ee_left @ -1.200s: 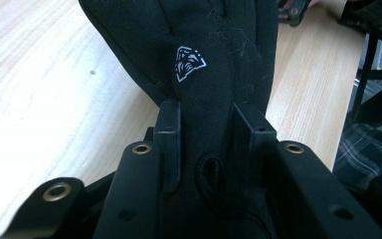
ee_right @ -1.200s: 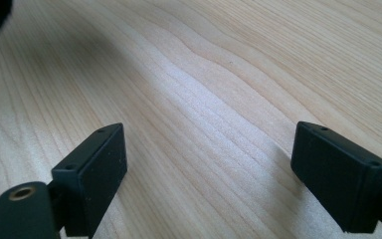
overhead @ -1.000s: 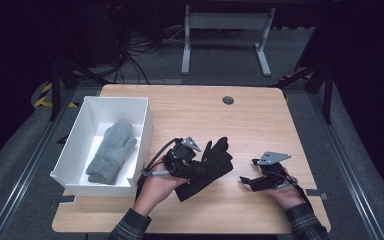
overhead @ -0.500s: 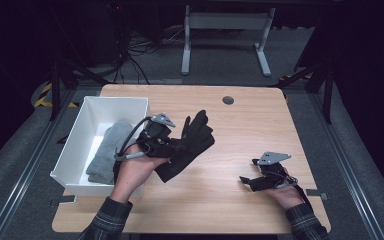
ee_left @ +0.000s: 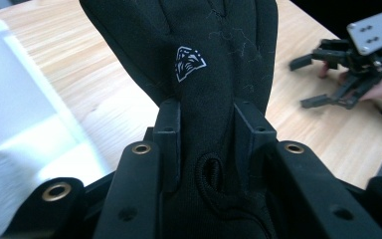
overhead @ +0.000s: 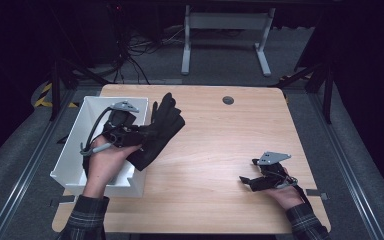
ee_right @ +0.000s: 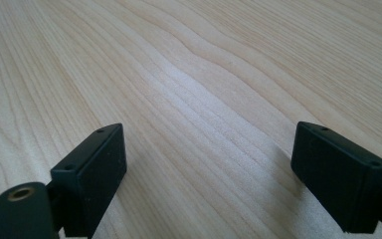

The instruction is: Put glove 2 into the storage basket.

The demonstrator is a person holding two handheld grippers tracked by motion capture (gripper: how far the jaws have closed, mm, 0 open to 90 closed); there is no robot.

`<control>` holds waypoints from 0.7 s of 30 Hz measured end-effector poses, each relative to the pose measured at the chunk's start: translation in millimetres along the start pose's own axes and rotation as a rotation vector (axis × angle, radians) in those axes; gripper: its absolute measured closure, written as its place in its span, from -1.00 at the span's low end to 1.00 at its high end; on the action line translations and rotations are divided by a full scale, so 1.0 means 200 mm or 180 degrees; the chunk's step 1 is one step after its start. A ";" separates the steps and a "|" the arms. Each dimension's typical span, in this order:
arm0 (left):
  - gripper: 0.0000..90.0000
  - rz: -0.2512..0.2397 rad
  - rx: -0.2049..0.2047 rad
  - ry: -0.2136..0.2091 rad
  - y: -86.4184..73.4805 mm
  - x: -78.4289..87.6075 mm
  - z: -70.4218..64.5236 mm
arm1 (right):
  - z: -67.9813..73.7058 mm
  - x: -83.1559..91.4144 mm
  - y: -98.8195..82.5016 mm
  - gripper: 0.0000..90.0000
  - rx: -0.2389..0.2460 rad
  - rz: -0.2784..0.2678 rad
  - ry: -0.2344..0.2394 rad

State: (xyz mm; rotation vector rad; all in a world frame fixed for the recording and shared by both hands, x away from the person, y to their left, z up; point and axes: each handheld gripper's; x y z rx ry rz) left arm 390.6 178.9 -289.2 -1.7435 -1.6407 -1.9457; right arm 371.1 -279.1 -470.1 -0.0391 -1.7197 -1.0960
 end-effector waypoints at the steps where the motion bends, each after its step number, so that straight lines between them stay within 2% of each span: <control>1: 0.53 -0.0011 0.0046 0.0035 -0.01 0.02 0.02 | 0.00 0.00 0.00 -0.68 -0.0001 0.0001 -0.0002; 4: 0.53 -0.0039 0.0172 0.0126 -0.06 0.07 0.07 | 0.00 0.00 0.00 -0.68 -0.0005 -0.0001 0.0000; 5: 0.53 -0.0039 0.0172 0.0126 -0.06 0.07 0.07 | 0.00 0.00 0.00 -0.68 -0.0005 -0.0001 0.0000; 7: 0.53 -0.0088 0.0301 0.0219 -0.11 0.13 0.12 | 0.00 0.00 0.00 -0.68 -0.0001 -0.0001 0.0014; 9: 0.53 -0.0102 0.0338 0.0261 -0.13 0.14 0.14 | 0.00 0.00 0.00 -0.68 0.0003 0.0000 0.0018; 12: 0.53 -0.0118 0.0536 0.0401 -0.21 0.20 0.20 | 0.00 0.00 0.00 -0.68 0.0015 -0.0004 0.0030; 13: 0.53 -0.0118 0.0536 0.0401 -0.21 0.20 0.20 | 0.00 0.00 0.00 -0.68 0.0014 -0.0001 0.0031; 14: 0.53 -0.0130 0.0631 0.0449 -0.25 0.22 0.24 | -0.01 0.00 0.00 -0.68 0.0021 -0.0005 0.0033; 15: 0.53 -0.0130 0.0631 0.0449 -0.25 0.22 0.24 | -0.01 0.00 0.00 -0.68 0.0021 -0.0005 0.0033; 18: 0.53 -0.0084 0.0750 0.0535 -0.30 0.22 0.31 | -0.01 0.00 0.00 -0.68 0.0024 -0.0001 0.0043; 21: 0.52 -0.0020 0.0820 0.0567 -0.34 0.18 0.36 | -0.01 0.00 0.00 -0.68 0.0024 -0.0001 0.0043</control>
Point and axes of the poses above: each handheld gripper's, and its own axes: x roughly backward along the jaws, y roughly out of its top, z roughly to its left, and after that the axes turned 7 degrees about z, right-handed
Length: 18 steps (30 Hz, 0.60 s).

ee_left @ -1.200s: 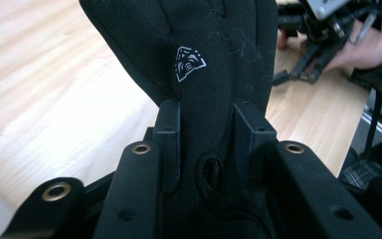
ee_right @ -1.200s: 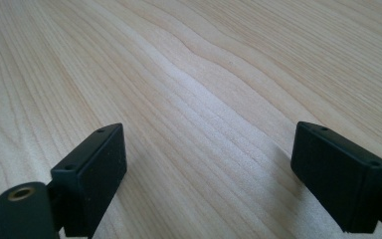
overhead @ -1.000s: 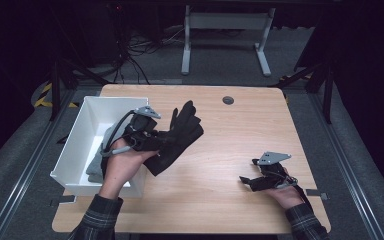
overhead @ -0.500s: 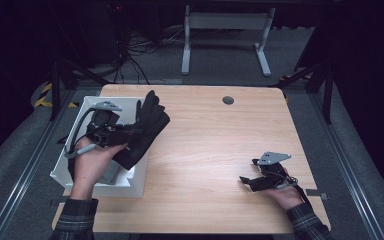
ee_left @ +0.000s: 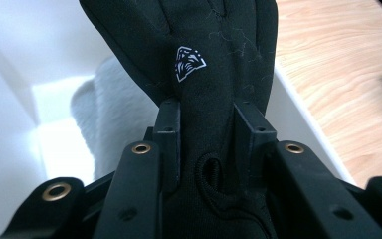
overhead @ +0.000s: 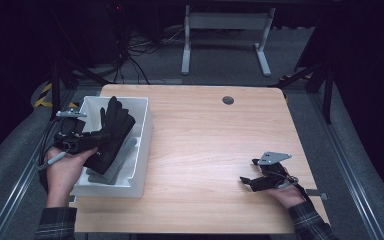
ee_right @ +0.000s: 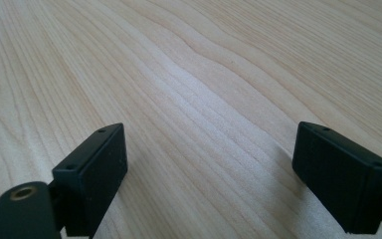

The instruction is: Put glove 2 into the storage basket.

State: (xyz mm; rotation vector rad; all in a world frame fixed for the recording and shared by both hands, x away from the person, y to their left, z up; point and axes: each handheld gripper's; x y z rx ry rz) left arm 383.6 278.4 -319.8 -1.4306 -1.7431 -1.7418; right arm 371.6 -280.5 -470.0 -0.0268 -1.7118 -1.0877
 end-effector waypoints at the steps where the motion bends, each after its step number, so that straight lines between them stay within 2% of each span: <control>1: 0.52 0.0022 0.0037 0.0025 -0.01 -0.02 0.02 | 0.00 0.00 0.00 -0.68 0.0000 -0.0001 0.0000; 7: 0.52 0.0159 0.0136 0.0120 -0.03 -0.14 0.10 | 0.00 0.00 0.00 -0.68 0.0001 0.0001 0.0001; 13: 0.51 0.0254 0.0201 0.0112 -0.05 -0.22 0.13 | 0.00 0.00 0.00 -0.68 0.0003 0.0001 0.0002; 18: 0.48 0.0369 0.0232 0.0208 -0.06 -0.31 0.16 | 0.00 0.00 0.00 -0.68 0.0005 0.0003 0.0004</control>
Point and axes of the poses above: each handheld gripper's, and its own axes: x roughly backward along the jaws, y roughly out of its top, z roughly to its left, and after that the axes turned 7 degrees about z, right-handed
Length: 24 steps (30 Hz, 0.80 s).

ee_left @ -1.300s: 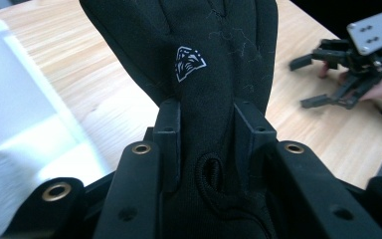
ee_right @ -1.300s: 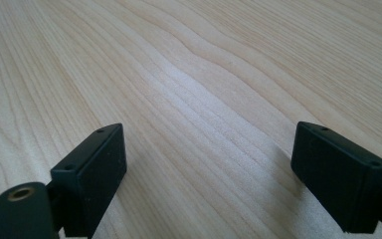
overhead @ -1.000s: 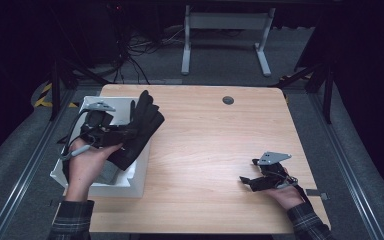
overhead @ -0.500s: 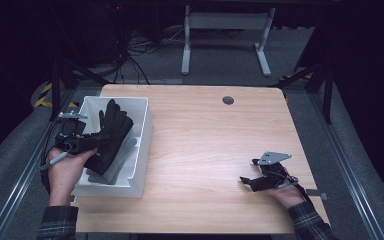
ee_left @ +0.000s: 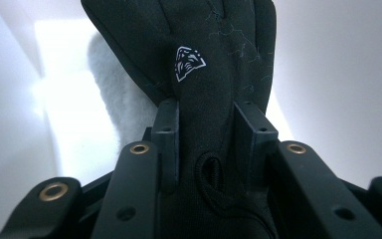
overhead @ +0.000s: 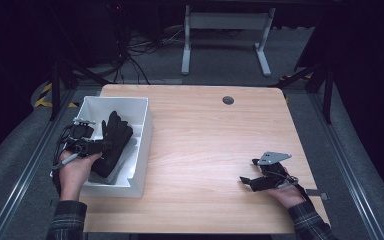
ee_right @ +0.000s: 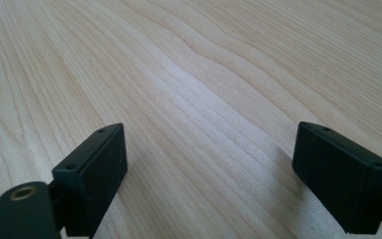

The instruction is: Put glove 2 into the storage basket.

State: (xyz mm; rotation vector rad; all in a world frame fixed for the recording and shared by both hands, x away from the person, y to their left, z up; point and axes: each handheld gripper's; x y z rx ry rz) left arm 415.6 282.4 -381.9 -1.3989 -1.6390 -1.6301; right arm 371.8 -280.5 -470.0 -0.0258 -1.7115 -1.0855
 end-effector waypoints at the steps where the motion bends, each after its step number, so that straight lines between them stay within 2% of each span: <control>1: 0.47 0.0008 0.0006 0.0030 0.00 -0.01 0.00 | 0.00 0.00 0.00 -0.68 0.0000 0.0000 0.0000; 5: 0.37 0.0029 -0.0024 0.0116 0.00 -0.03 0.00 | 0.00 0.00 0.00 -0.68 0.0001 0.0000 0.0000; 11: -0.10 0.0056 -0.0021 0.0220 0.01 -0.03 -0.01 | 0.00 0.00 0.00 -0.68 0.0001 0.0000 0.0000; 17: -0.34 -0.0064 -0.0051 0.0247 0.03 0.04 -0.02 | 0.00 0.00 0.00 -0.68 0.0001 0.0000 0.0001; 23: -0.46 -0.0208 -0.0151 0.0139 0.06 0.11 -0.08 | 0.00 0.00 0.00 -0.68 0.0001 -0.0001 0.0002; 24: -0.46 -0.0252 -0.0200 0.0077 0.07 0.13 -0.10 | 0.00 0.00 0.00 -0.68 0.0000 0.0000 0.0002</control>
Point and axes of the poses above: each handheld gripper's, and its own axes: x roughly backward along the jaws, y roughly out of its top, z roughly to its left, and after that the axes turned 7 degrees about z, right-handed
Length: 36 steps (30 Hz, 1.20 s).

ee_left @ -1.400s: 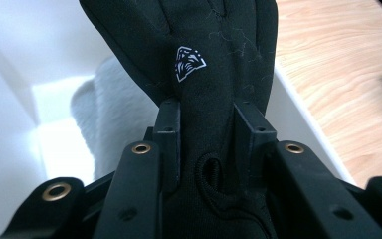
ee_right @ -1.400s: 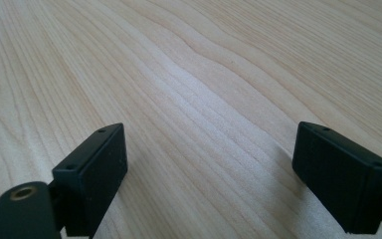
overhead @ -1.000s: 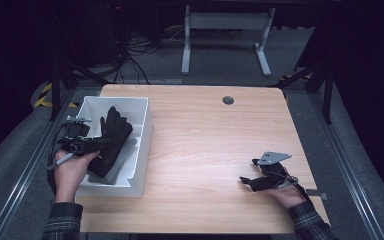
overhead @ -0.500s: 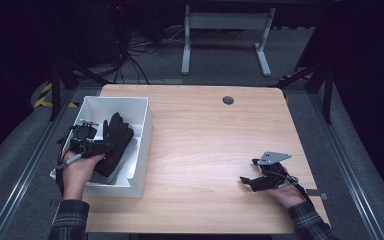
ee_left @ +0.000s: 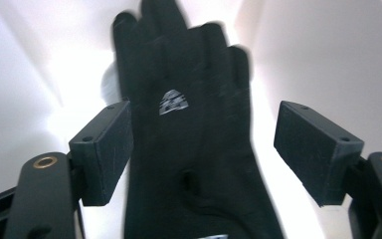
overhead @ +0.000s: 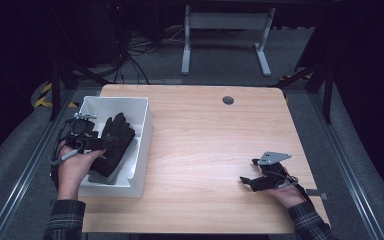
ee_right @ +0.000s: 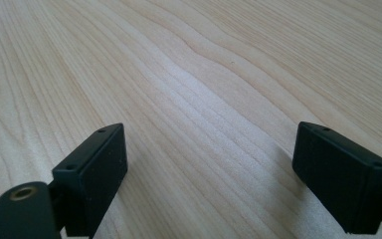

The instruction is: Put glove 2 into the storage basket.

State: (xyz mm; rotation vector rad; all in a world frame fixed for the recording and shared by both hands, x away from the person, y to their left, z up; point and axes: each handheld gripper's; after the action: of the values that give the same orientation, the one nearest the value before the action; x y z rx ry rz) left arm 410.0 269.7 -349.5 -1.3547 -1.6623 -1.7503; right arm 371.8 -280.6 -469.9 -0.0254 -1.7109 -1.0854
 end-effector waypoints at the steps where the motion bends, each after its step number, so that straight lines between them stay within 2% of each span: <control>1: -0.46 0.0000 0.0000 0.0000 0.00 0.00 0.00 | 0.00 0.00 0.00 -0.68 0.0000 0.0000 0.0000; 8: -0.48 -0.0089 -0.0173 -0.0131 0.08 0.04 -0.10 | 0.00 0.00 0.00 -0.68 -0.0001 -0.0002 -0.0002; 11: -0.49 -0.0136 -0.0276 -0.0211 0.11 0.04 -0.16 | 0.00 0.00 0.00 -0.68 -0.0001 -0.0002 -0.0002; 19: -0.50 -0.0187 -0.0407 -0.0341 0.15 0.04 -0.28 | 0.00 0.00 0.00 -0.68 -0.0001 -0.0001 -0.0003; 24: -0.52 -0.0210 -0.0532 -0.0464 0.16 0.03 -0.37 | 0.00 0.00 0.00 -0.68 -0.0001 -0.0001 -0.0002; 30: -0.55 -0.0286 -0.0661 -0.0690 0.17 0.00 -0.52 | 0.00 0.00 0.00 -0.68 -0.0001 -0.0001 -0.0003; 32: -0.57 -0.0266 -0.0745 -0.0717 0.17 -0.02 -0.57 | 0.00 0.00 0.00 -0.68 -0.0001 -0.0002 -0.0003; 33: -0.57 -0.0266 -0.0745 -0.0717 0.17 -0.02 -0.57 | 0.00 0.00 0.00 -0.68 -0.0001 -0.0002 -0.0003; 34: -0.57 -0.0260 -0.0789 -0.0760 0.17 -0.03 -0.61 | 0.00 0.00 0.00 -0.68 -0.0001 -0.0001 -0.0003; 35: -0.58 -0.0260 -0.0789 -0.0760 0.17 -0.03 -0.61 | 0.00 0.00 0.00 -0.68 -0.0001 -0.0001 -0.0003; 36: -0.58 -0.0269 -0.0838 -0.0785 0.17 -0.05 -0.65 | 0.00 0.00 0.00 -0.68 0.0000 -0.0001 -0.0003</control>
State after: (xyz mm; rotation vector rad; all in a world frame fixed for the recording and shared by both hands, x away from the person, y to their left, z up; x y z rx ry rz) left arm 392.6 139.1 -317.2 -1.7001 -1.6791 -1.9739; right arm 371.8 -280.5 -470.0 -0.0255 -1.7117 -1.0859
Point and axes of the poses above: each handheld gripper's, and its own axes: x roughly backward along the jaws, y roughly out of its top, z roughly to its left, and after that the axes turned 7 degrees about z, right-handed
